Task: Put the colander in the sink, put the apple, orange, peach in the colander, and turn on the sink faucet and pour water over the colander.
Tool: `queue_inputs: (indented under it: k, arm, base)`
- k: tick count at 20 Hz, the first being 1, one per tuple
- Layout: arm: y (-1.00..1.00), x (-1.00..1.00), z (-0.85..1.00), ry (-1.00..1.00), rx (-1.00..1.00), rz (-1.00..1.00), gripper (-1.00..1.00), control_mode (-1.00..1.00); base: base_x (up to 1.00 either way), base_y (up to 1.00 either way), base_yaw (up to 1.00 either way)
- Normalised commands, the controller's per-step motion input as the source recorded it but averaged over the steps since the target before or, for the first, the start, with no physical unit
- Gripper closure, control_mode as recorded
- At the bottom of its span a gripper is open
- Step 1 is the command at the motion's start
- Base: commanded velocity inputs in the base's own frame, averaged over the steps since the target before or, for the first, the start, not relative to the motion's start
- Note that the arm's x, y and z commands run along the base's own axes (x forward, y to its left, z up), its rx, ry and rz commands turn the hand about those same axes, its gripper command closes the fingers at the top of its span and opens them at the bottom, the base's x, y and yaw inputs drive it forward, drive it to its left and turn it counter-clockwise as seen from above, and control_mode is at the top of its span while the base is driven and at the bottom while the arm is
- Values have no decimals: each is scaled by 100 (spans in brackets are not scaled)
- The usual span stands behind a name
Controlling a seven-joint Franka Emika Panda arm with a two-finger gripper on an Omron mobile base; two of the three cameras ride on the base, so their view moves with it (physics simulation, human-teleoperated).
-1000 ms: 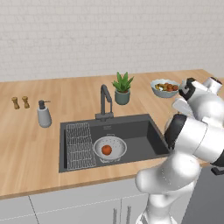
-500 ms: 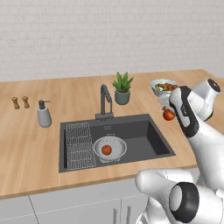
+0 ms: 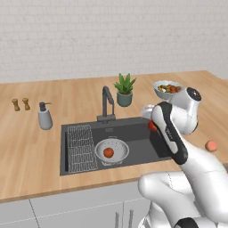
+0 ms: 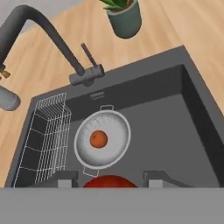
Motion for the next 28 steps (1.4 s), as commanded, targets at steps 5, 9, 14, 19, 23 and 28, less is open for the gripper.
queue_inputs:
  k: [5,9,14,19,23,28]
  arm:
    - [14,18,-31,2,-1,43,100,-100]
    - [40,46,-38,5,-5,32,100,-100]
    - [52,61,-48,9,-10,23,100,-100]
    - [32,60,-61,10,-8,22,100,-100]
    - [24,57,-62,10,-7,22,100,-100]
    - [17,58,-79,10,-6,22,100,-100]
  base:
    - [0,0,0]
    - [0,0,0]
    - [0,0,0]
    - [0,0,0]
    - [0,0,0]
    - [0,0,0]
